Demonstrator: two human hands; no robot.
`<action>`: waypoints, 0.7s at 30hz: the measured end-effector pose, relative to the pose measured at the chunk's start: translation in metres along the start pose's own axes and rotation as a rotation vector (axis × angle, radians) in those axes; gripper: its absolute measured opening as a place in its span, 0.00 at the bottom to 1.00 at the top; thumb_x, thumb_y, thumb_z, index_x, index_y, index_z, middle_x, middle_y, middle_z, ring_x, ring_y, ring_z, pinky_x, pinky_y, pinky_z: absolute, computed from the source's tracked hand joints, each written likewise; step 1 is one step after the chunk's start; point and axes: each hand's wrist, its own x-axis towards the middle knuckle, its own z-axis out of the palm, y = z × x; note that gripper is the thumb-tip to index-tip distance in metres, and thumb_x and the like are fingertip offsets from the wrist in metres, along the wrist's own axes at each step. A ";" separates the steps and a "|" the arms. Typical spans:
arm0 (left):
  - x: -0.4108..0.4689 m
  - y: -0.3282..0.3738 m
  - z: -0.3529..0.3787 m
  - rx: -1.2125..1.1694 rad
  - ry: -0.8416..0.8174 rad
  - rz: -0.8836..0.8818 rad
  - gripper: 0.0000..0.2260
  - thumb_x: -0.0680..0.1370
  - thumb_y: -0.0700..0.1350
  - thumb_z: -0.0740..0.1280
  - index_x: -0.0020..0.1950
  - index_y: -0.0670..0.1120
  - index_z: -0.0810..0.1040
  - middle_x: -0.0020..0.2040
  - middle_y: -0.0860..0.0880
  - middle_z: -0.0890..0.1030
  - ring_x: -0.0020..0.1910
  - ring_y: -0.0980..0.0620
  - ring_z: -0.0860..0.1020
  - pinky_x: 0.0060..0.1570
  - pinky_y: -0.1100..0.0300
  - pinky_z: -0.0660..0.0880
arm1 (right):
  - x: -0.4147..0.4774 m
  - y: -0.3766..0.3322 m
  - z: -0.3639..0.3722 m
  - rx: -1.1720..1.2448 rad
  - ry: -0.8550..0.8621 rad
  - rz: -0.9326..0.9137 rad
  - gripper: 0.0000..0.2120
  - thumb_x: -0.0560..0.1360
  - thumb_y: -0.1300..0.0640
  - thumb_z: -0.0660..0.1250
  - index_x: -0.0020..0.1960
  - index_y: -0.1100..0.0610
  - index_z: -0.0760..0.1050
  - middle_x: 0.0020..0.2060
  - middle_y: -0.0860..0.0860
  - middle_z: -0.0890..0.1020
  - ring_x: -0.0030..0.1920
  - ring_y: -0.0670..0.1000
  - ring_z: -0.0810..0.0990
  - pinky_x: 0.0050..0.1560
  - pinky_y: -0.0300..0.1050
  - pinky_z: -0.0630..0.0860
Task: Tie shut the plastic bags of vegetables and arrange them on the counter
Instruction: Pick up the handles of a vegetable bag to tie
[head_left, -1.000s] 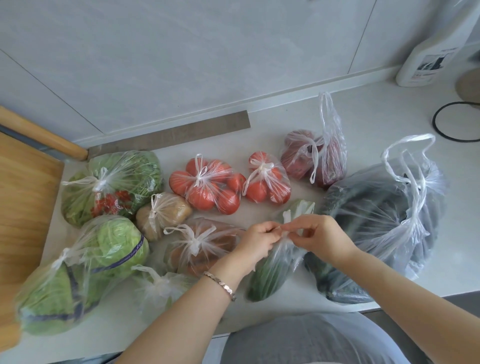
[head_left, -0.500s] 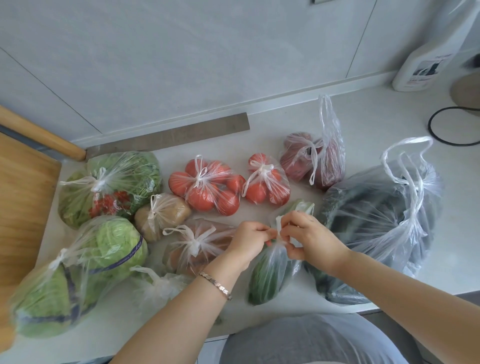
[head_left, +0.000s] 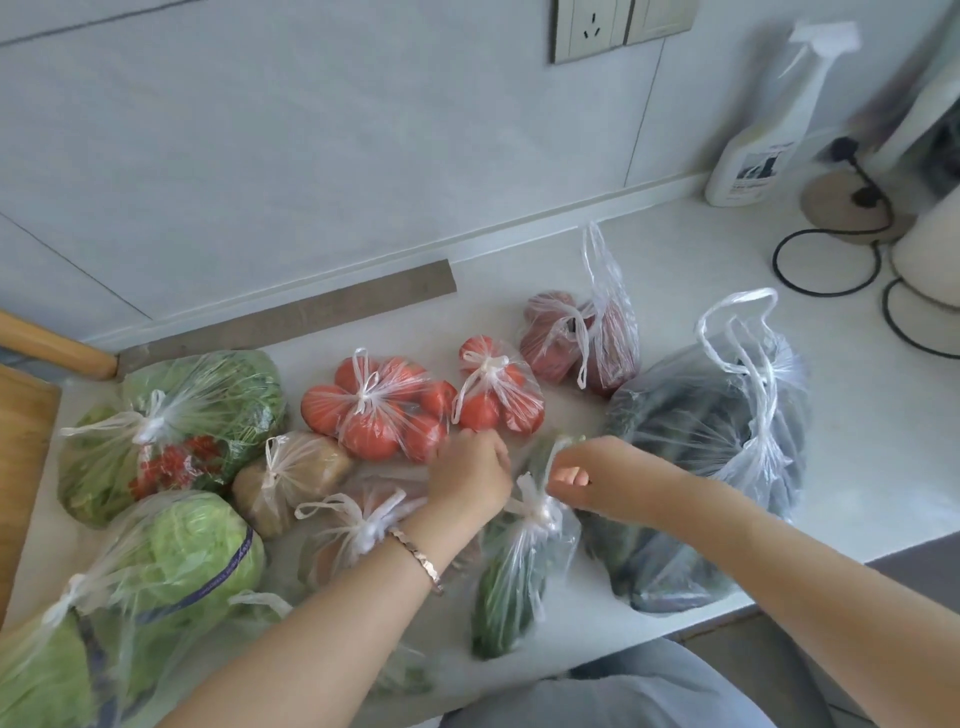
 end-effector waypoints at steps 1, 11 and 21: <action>0.003 0.009 -0.006 -0.026 0.015 0.060 0.09 0.77 0.41 0.60 0.49 0.48 0.79 0.51 0.50 0.81 0.54 0.49 0.76 0.57 0.55 0.70 | -0.007 -0.005 -0.014 0.028 0.103 -0.020 0.09 0.76 0.54 0.62 0.48 0.58 0.78 0.43 0.51 0.81 0.45 0.50 0.79 0.49 0.42 0.75; -0.002 0.114 -0.005 -0.256 -0.344 0.356 0.17 0.75 0.52 0.65 0.61 0.48 0.72 0.51 0.53 0.74 0.50 0.54 0.75 0.58 0.58 0.72 | -0.055 0.062 -0.090 -0.147 0.669 0.135 0.35 0.69 0.56 0.72 0.71 0.58 0.60 0.66 0.58 0.64 0.66 0.57 0.65 0.64 0.49 0.67; 0.004 0.200 0.039 -0.334 -0.299 0.281 0.12 0.80 0.49 0.56 0.41 0.44 0.72 0.36 0.50 0.73 0.33 0.52 0.70 0.40 0.57 0.69 | -0.043 0.147 -0.118 0.240 0.472 0.127 0.18 0.77 0.53 0.60 0.31 0.53 0.59 0.28 0.45 0.64 0.28 0.44 0.64 0.30 0.32 0.64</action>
